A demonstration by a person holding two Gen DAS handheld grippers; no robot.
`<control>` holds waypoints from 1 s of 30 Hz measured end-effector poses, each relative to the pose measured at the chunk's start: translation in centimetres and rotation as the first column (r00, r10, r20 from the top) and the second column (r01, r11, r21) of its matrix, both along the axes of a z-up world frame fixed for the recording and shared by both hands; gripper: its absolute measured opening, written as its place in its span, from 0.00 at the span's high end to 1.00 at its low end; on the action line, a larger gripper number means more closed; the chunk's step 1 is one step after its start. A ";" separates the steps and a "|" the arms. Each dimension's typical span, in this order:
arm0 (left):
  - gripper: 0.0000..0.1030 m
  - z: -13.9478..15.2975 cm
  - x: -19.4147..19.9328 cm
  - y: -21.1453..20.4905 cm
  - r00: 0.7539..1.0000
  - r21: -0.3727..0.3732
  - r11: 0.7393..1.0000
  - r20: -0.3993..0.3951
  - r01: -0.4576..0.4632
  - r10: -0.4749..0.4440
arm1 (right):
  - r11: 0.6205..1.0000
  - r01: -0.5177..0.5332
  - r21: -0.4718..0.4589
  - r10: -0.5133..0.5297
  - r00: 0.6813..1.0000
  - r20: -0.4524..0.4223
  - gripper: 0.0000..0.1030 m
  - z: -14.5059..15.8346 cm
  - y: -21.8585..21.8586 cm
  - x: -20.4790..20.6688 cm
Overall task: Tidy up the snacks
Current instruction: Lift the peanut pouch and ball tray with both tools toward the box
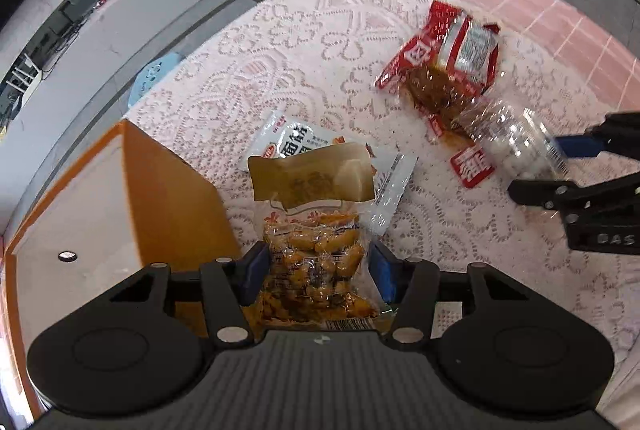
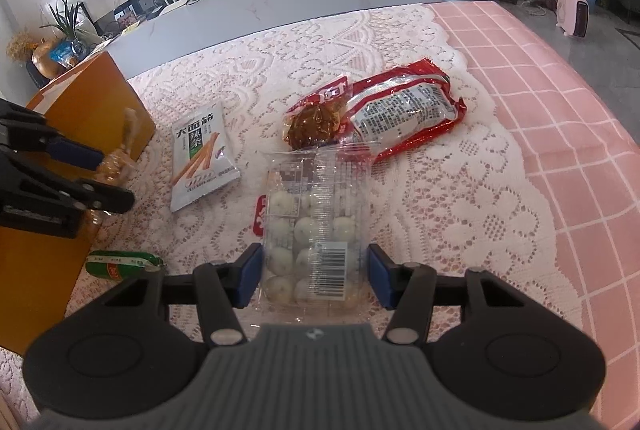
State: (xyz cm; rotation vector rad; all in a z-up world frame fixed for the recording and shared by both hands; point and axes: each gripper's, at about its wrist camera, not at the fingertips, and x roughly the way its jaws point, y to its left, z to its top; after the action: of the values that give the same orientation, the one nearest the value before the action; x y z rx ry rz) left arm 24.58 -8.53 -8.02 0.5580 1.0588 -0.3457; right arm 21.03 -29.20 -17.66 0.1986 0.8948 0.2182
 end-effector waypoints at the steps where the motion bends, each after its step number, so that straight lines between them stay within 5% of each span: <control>1: 0.40 0.4 -0.2 0.0 1.000 -0.014 1.000 0.007 -0.004 0.004 | 1.000 0.001 0.001 -0.001 1.000 0.001 0.47 0.0 -0.1 0.0; 16: 0.40 6.5 -5.6 2.0 0.996 -0.279 0.959 0.066 -0.040 0.061 | 0.990 0.022 0.139 -0.037 0.993 0.108 0.48 4.2 -0.8 -3.6; 20: 0.40 8.5 -6.8 3.5 0.992 -0.333 0.942 0.091 -0.051 0.086 | 0.967 0.026 0.255 -0.055 0.993 0.108 0.48 5.8 -1.5 -5.0; 30: 0.40 12.6 -9.1 10.2 0.970 -0.380 0.919 0.167 -0.100 0.175 | 0.963 -0.146 0.224 0.102 0.975 0.200 0.48 12.0 5.4 -7.6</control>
State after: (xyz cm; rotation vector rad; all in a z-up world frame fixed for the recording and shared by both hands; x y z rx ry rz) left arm 15.47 1.64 4.55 0.1719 0.8082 -0.3467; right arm 13.38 -23.81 -5.65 0.3393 0.6930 0.4555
